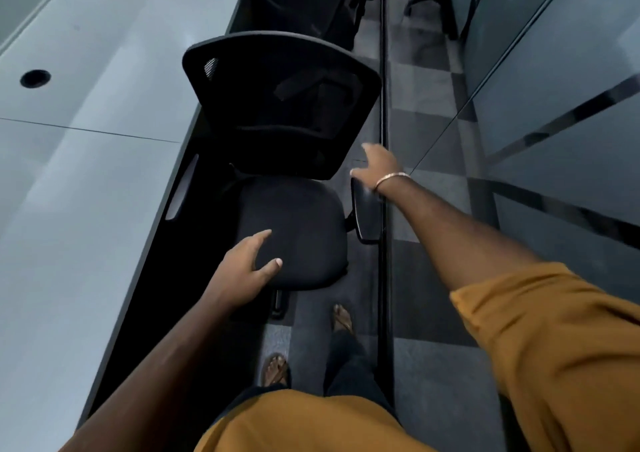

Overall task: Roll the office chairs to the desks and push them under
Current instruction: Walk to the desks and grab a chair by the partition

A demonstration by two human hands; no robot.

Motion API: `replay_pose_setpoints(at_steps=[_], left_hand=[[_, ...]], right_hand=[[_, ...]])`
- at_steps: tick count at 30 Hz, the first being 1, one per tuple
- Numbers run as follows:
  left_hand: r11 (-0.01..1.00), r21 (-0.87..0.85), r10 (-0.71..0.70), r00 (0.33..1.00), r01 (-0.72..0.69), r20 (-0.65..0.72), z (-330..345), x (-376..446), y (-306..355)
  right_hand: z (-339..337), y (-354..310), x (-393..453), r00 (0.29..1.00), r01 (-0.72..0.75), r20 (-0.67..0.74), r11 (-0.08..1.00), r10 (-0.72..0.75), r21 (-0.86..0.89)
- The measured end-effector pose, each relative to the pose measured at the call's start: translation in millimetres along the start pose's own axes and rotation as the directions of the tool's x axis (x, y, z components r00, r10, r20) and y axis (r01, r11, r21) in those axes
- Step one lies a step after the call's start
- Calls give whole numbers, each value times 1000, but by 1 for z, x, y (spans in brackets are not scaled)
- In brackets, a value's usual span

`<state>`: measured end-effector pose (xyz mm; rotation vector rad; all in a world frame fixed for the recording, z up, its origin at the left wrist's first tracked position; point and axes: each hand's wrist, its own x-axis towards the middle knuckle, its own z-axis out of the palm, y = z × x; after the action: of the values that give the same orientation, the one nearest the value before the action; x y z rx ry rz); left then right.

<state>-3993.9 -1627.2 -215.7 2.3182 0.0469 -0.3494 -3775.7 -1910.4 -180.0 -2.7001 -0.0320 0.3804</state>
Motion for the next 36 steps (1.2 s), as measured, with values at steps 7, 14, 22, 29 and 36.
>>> replay_pose_setpoints(at_steps=[7,14,22,29,36], left_hand=[[998,-23,-62,997,61,-43,26,70,33],[995,-49,-92,995,90,-38,56,125,67],[994,-52,-95,995,94,-12,58,127,82],[996,-42,-74,996,76,51,59,101,67],[985,-168,85,967,-45,240,60,54,56]], right_hand=[[-57,16,161,982,4,-185,968,44,252],[-78,30,264,998,58,-5,986,-58,156],[-49,63,241,985,76,-168,962,-32,263],[-25,102,134,968,-23,-228,944,103,329],[41,95,-61,939,-190,-140,813,314,551]])
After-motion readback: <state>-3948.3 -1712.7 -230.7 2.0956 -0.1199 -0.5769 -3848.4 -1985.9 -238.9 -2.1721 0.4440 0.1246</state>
